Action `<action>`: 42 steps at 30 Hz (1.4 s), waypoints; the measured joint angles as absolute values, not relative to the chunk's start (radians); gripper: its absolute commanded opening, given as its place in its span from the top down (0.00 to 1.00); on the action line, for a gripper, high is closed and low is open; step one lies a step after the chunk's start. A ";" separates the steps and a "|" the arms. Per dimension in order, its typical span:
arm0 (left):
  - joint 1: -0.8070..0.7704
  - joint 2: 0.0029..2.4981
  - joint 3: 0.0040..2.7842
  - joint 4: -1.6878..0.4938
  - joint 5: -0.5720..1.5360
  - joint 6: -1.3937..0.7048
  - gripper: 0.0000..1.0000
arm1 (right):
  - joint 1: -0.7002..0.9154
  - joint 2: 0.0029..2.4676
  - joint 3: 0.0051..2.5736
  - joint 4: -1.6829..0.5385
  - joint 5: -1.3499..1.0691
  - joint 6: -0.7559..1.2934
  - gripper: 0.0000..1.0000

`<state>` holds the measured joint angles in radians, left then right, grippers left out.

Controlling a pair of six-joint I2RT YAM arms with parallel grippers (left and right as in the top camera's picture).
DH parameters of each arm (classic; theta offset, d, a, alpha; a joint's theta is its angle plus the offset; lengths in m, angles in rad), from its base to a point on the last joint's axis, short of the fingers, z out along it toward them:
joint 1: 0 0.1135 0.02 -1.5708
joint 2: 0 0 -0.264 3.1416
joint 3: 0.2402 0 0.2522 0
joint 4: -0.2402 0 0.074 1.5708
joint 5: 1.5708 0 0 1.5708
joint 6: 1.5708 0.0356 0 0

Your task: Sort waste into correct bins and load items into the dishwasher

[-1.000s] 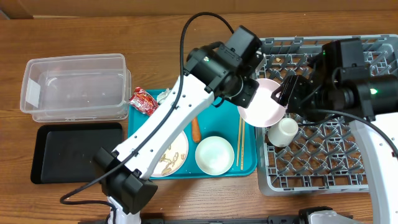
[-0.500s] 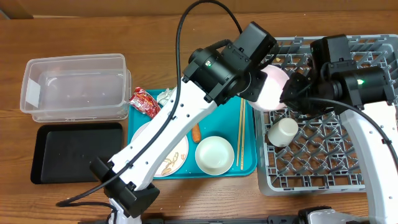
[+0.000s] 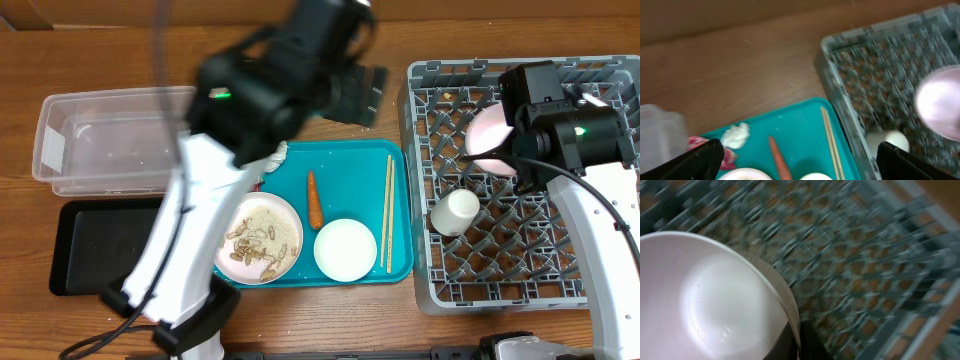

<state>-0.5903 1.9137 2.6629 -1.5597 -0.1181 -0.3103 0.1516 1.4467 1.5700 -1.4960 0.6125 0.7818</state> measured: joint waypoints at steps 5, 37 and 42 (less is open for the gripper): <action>-0.443 1.818 2.755 -1.588 -0.148 -0.308 0.00 | 0.151 1.448 1.570 -1.493 0.893 0.842 0.96; -0.344 1.719 2.783 -1.602 -0.162 -0.308 0.00 | 0.158 1.965 1.570 -1.460 1.200 0.788 0.91; -0.344 1.719 2.783 -1.602 -0.162 -0.308 0.00 | 0.198 2.000 1.569 -1.478 1.235 0.786 0.90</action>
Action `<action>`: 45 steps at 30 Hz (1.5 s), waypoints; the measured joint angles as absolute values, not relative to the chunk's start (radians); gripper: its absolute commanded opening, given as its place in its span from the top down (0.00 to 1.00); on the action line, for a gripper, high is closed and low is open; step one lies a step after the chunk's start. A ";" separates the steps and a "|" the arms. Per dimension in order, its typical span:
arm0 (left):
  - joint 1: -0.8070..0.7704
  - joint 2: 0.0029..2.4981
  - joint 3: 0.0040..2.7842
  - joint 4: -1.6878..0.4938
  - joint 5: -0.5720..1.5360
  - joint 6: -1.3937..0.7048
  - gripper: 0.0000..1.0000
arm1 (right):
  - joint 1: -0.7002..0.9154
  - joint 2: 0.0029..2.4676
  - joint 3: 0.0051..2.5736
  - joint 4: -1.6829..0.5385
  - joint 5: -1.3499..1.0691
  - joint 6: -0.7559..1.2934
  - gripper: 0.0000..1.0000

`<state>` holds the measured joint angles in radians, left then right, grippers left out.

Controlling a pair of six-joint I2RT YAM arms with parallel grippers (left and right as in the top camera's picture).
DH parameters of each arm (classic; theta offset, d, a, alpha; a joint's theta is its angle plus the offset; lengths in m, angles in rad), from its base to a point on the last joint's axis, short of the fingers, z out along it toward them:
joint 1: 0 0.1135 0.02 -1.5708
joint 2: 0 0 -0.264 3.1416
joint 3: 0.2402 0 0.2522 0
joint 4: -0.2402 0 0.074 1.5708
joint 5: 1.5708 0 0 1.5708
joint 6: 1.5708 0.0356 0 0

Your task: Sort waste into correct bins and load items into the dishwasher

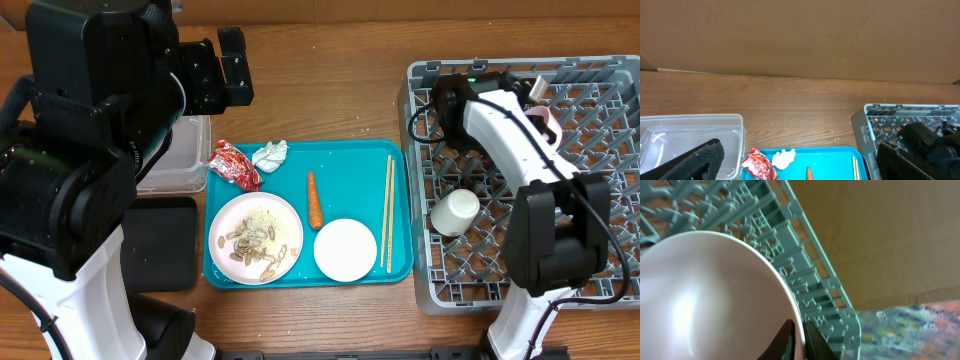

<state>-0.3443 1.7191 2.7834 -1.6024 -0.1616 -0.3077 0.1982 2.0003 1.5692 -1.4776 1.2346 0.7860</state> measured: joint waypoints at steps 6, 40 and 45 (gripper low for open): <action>-0.344 1.719 2.783 -1.603 -0.162 -0.308 0.00 | 0.276 2.003 1.569 -1.485 1.290 0.785 0.86; -0.344 1.719 2.783 -1.604 -0.162 -0.308 0.00 | 0.400 1.965 1.569 -1.383 1.159 0.559 0.61; -0.344 1.719 2.783 -1.604 -0.162 -0.308 0.00 | 0.427 1.857 1.569 -1.389 1.070 0.550 0.54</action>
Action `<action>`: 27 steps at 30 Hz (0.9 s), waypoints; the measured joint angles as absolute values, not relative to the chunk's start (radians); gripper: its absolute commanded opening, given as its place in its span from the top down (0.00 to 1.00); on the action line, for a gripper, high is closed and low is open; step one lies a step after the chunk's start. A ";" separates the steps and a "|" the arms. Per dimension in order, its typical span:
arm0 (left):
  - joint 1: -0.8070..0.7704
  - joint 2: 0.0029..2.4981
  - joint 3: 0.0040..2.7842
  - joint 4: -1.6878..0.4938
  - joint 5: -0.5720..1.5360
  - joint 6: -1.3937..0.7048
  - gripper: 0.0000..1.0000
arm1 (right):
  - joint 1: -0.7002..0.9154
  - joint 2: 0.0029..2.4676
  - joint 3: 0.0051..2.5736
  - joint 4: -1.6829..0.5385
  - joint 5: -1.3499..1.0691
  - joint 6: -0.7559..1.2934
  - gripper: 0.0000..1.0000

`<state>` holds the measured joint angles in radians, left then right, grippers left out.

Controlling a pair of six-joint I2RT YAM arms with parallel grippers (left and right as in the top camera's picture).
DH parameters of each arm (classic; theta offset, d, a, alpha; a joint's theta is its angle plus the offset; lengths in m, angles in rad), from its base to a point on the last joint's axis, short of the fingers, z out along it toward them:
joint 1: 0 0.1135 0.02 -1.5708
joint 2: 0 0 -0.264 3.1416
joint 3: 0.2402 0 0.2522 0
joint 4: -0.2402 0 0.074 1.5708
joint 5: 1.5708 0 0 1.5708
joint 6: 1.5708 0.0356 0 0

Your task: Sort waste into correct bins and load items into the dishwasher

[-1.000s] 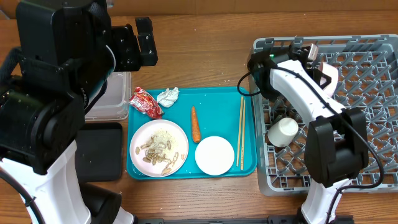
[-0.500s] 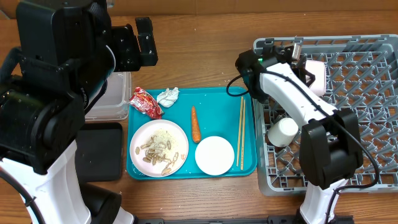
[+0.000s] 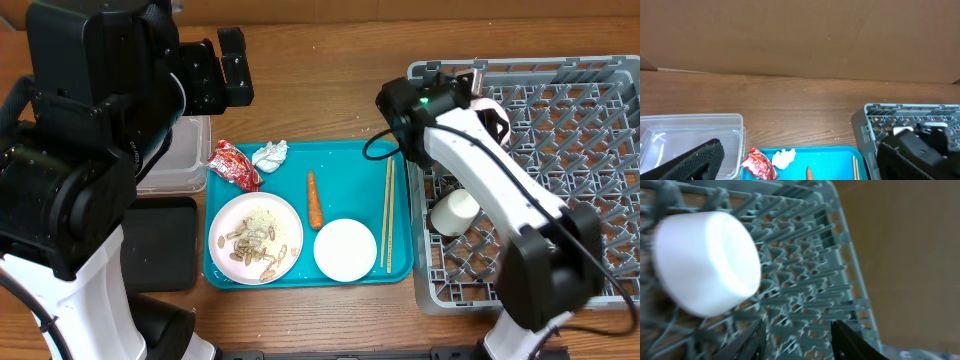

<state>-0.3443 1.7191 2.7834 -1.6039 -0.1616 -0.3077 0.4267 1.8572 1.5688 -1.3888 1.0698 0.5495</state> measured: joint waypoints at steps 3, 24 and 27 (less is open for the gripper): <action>-0.344 1.719 2.783 -1.604 -0.162 -0.308 0.00 | 0.427 1.785 1.569 -1.373 0.927 0.549 0.53; -0.364 1.728 2.589 -1.684 0.094 -0.264 0.09 | 0.226 1.462 1.569 -1.362 0.065 0.548 0.26; -0.405 1.762 2.405 -1.682 0.104 -0.249 0.27 | 0.173 1.454 1.569 -1.362 0.018 0.548 0.25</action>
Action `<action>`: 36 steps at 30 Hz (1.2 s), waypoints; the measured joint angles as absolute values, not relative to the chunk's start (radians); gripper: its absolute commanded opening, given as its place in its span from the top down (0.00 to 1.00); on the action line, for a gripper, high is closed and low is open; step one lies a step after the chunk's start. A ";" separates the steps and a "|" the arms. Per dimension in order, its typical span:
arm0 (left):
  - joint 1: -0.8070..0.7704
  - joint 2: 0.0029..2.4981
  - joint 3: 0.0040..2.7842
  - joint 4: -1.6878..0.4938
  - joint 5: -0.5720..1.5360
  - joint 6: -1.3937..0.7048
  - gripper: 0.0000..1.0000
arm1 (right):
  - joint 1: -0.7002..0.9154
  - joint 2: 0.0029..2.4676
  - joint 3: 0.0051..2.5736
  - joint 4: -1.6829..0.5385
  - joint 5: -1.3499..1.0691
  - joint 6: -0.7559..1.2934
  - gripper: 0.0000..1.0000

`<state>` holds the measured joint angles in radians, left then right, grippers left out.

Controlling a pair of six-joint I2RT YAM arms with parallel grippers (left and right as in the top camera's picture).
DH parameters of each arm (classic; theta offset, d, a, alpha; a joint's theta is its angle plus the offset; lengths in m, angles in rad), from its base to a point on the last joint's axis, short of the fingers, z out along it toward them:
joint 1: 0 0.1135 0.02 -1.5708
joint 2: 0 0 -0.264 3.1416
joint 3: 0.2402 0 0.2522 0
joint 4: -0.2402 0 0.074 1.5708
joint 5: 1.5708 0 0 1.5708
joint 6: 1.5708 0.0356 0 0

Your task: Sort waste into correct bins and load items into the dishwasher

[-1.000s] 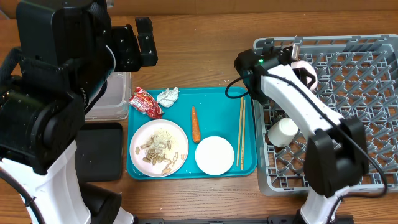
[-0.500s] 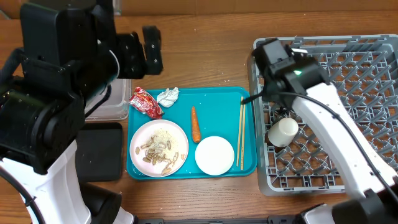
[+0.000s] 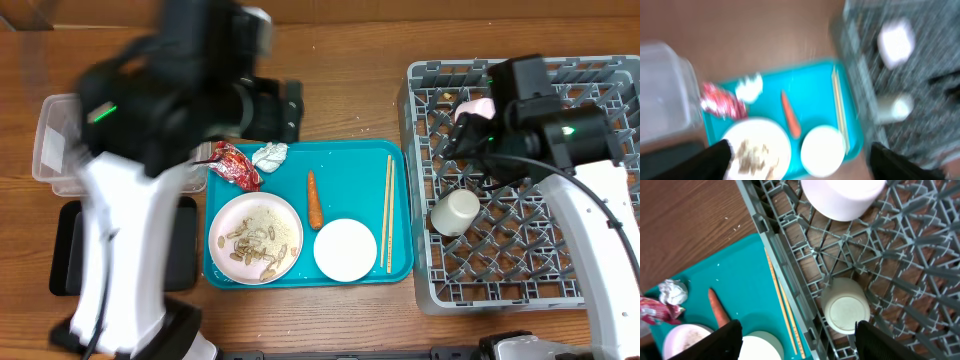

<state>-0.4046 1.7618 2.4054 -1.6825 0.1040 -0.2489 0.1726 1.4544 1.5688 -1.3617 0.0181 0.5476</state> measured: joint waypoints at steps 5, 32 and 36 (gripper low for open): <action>-0.474 1.867 2.108 -1.649 0.108 -0.204 0.37 | 0.099 1.454 1.569 -1.363 -0.043 0.549 0.24; -0.679 1.922 1.353 -0.996 0.105 -0.093 0.73 | 0.052 1.454 1.569 -1.385 -0.079 0.550 0.17; -0.679 1.922 1.355 -1.019 0.101 -0.094 0.76 | 0.052 1.454 1.569 -1.391 -0.079 0.549 0.17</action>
